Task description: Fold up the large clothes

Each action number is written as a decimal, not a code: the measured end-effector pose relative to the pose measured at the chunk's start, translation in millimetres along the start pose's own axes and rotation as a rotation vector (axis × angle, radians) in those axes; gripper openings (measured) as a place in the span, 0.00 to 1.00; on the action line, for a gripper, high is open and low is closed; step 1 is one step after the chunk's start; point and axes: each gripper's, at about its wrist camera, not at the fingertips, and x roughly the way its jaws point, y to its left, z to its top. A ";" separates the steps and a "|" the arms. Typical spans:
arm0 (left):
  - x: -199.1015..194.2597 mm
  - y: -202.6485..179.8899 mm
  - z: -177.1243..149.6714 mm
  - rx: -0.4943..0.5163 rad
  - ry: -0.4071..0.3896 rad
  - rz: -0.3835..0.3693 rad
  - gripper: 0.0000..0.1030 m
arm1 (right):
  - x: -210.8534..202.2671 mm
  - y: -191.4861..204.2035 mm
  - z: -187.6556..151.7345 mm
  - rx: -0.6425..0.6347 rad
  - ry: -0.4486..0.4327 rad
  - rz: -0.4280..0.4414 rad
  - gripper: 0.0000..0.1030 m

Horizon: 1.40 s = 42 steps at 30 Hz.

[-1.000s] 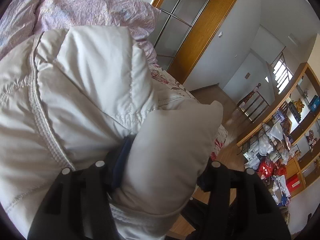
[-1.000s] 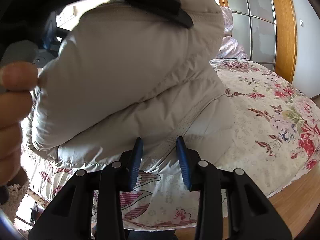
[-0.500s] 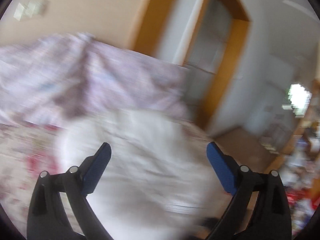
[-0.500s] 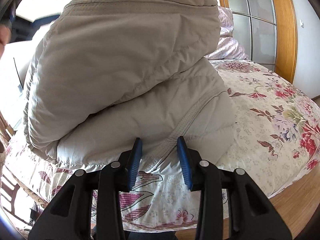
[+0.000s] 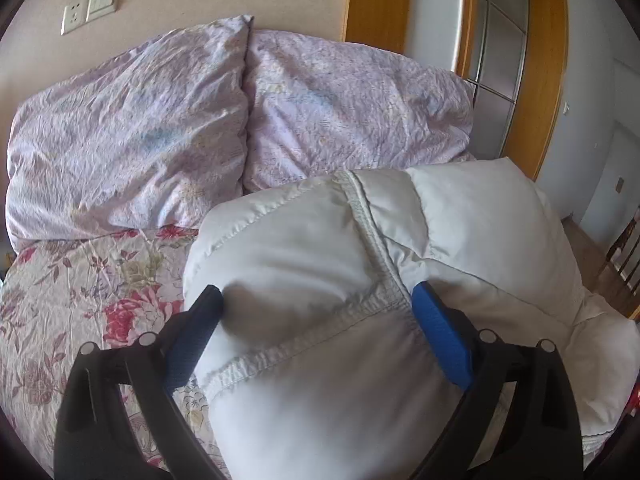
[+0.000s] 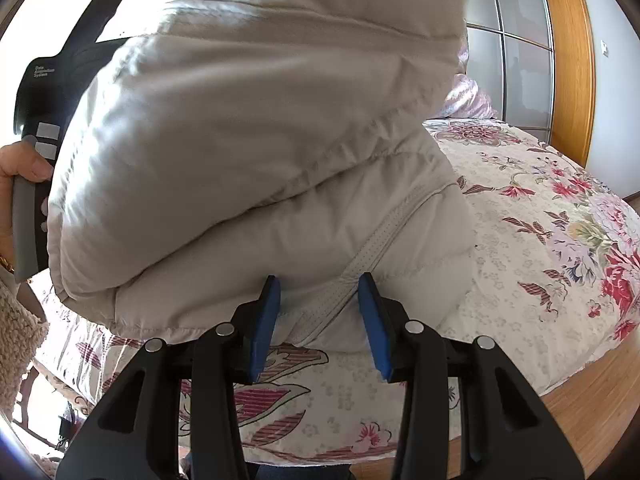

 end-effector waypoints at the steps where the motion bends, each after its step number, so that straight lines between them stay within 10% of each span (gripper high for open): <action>1: 0.9 -6.2 -1.1 0.024 0.000 0.012 0.92 | 0.0 -0.7 0.2 -0.001 0.000 0.001 0.42; 23: 49.2 -79.8 -27.6 0.244 0.012 0.151 0.94 | -10.1 0.5 -4.4 -0.037 -0.008 0.010 0.45; 30: 21.7 -57.9 -23.9 0.167 -0.046 0.073 0.98 | -64.5 -8.7 1.3 -0.073 -0.058 0.195 0.45; 35: -8.0 -24.4 -16.0 0.052 -0.069 0.016 0.98 | -98.9 8.7 46.5 -0.160 -0.148 0.343 0.45; 42: -18.4 12.3 -9.7 -0.074 -0.033 -0.024 0.98 | -53.0 27.0 151.4 -0.072 -0.080 0.291 0.48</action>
